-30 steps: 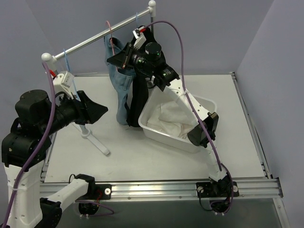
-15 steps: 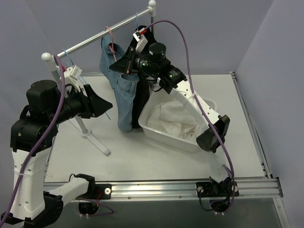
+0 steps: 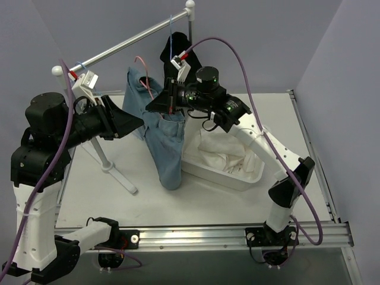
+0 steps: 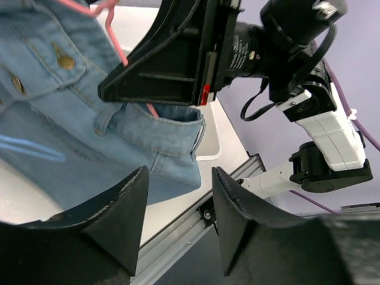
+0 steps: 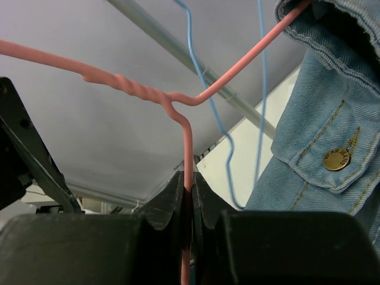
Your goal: Remove the skirt from the hanger
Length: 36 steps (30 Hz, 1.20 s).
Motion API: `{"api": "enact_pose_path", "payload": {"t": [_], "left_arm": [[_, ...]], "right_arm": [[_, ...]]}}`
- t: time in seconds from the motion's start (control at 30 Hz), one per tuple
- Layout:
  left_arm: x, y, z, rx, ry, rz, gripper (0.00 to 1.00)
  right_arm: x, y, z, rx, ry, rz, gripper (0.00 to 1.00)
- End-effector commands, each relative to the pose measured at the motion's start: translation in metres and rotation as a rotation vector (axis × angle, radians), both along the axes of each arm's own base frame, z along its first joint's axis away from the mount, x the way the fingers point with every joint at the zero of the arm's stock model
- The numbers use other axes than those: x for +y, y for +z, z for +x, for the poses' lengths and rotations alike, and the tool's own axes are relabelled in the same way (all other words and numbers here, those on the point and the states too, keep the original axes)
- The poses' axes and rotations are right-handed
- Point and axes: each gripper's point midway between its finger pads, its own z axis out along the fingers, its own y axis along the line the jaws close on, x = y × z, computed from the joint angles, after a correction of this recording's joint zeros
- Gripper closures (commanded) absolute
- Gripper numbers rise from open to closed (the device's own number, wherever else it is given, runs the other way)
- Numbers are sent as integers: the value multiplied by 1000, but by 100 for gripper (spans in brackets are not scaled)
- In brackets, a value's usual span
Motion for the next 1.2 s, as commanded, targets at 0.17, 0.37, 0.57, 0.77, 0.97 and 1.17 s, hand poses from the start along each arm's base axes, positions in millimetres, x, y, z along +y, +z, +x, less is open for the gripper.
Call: {"api": "enact_pose_path", "payload": {"t": [0.17, 0.37, 0.57, 0.77, 0.97, 1.17], "left_arm": [[1, 28, 7, -172, -31, 50, 37], [5, 28, 13, -200, -18, 102, 35], [11, 26, 22, -226, 4, 160, 34], [7, 25, 24, -251, -8, 140, 34], [5, 28, 21, -286, -23, 132, 34], [4, 23, 22, -281, -27, 129, 35]], "right_arm": [[-11, 50, -64, -6, 115, 108, 100], [-16, 55, -81, 48, 153, 133, 100], [-22, 66, -95, 99, 185, 187, 100], [-19, 75, -110, 140, 250, 226, 100], [-15, 70, -120, 191, 281, 236, 100], [-8, 65, -133, 214, 309, 231, 100]]}}
